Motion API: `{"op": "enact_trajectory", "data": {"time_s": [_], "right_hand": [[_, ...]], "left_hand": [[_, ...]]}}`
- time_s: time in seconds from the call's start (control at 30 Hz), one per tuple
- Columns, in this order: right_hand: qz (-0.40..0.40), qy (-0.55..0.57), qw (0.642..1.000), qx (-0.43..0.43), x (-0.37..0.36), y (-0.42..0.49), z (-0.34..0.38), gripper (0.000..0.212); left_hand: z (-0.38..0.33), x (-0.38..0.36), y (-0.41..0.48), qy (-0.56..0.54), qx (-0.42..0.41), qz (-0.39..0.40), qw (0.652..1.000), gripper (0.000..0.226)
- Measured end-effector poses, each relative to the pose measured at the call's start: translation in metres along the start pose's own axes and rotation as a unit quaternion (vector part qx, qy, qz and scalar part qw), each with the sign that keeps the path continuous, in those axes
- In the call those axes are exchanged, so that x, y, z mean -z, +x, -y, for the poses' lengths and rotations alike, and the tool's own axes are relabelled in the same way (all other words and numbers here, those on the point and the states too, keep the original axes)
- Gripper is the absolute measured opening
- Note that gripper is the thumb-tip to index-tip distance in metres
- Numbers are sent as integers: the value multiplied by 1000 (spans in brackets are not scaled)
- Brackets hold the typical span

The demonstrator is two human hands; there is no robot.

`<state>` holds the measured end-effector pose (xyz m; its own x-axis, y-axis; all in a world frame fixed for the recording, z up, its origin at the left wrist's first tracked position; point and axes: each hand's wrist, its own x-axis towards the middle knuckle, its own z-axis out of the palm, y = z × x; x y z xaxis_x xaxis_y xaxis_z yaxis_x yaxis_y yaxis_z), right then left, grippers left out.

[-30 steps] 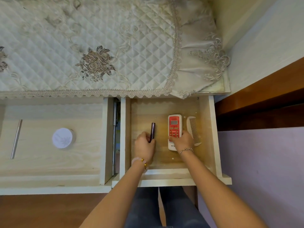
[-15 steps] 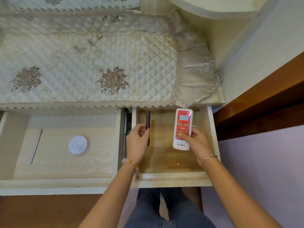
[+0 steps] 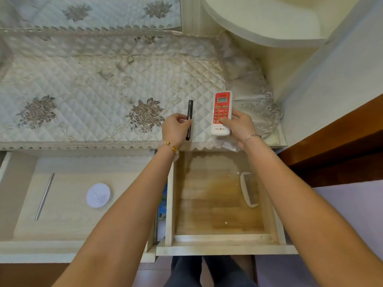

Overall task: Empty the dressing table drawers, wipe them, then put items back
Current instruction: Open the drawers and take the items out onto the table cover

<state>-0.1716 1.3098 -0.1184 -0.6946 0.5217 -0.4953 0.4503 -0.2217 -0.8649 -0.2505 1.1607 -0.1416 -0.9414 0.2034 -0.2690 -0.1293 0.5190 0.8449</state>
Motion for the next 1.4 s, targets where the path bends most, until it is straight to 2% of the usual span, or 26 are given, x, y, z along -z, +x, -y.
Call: {"op": "enact_trajectory", "data": {"time_s": [0.2,0.57,0.97,1.07,1.17,1.3,1.4], "right_hand": [[-9,-51,998,19,-4,27,2,40],[-52,-164,983,59,7,38,-13,35],[-59,-222,968,96,17,29,-21,42],[-69,-280,947,141,21,19,-27,45],[-91,-360,905,209,30,3,-39,48],[-109,-391,878,254,43,-26,-65,51],[-104,-416,862,272,53,-50,-90,51]], "left_hand": [[-6,-12,25,31,26,-4,999,18],[0,-16,37,112,16,5,994,17],[6,-7,23,53,-22,21,998,24],[8,2,9,59,-53,17,997,28],[21,11,-11,150,-146,3,978,35],[49,23,-41,292,-274,-11,916,42],[70,29,-66,368,-289,-6,884,53]]}}
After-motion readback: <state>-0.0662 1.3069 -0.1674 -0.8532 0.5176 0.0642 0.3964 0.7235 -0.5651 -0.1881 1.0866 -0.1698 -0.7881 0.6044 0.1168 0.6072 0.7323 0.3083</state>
